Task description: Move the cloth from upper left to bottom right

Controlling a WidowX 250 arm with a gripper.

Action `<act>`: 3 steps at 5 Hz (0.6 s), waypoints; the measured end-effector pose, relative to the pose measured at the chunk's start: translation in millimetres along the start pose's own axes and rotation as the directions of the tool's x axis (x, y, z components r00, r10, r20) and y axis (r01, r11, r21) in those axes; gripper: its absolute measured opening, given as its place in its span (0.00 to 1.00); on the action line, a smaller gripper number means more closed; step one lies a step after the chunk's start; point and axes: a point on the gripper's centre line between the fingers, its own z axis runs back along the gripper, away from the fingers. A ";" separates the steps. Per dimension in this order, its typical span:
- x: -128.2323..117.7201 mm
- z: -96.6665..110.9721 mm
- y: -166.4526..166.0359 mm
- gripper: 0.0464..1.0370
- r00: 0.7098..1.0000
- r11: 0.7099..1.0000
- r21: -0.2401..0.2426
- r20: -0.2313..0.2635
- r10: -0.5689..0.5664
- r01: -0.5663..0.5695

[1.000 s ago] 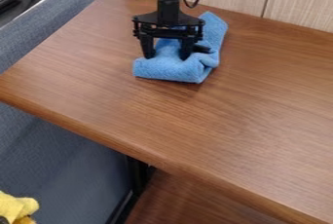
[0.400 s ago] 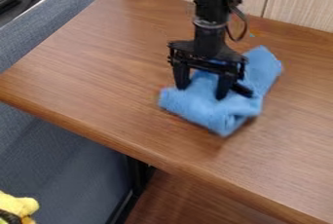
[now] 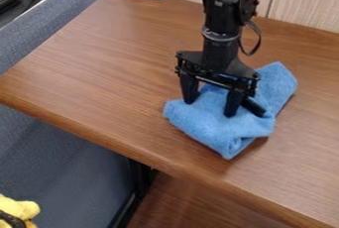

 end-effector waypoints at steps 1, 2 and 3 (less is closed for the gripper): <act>2.7 17.5 -5.6 0.96 1.000 0.999 -0.045 0.008 0.012 -0.012; 11.3 52.1 -6.1 0.96 0.997 0.995 -0.095 0.068 0.030 -0.023; 11.0 83.5 -4.5 0.96 0.990 0.988 -0.150 0.127 0.058 -0.038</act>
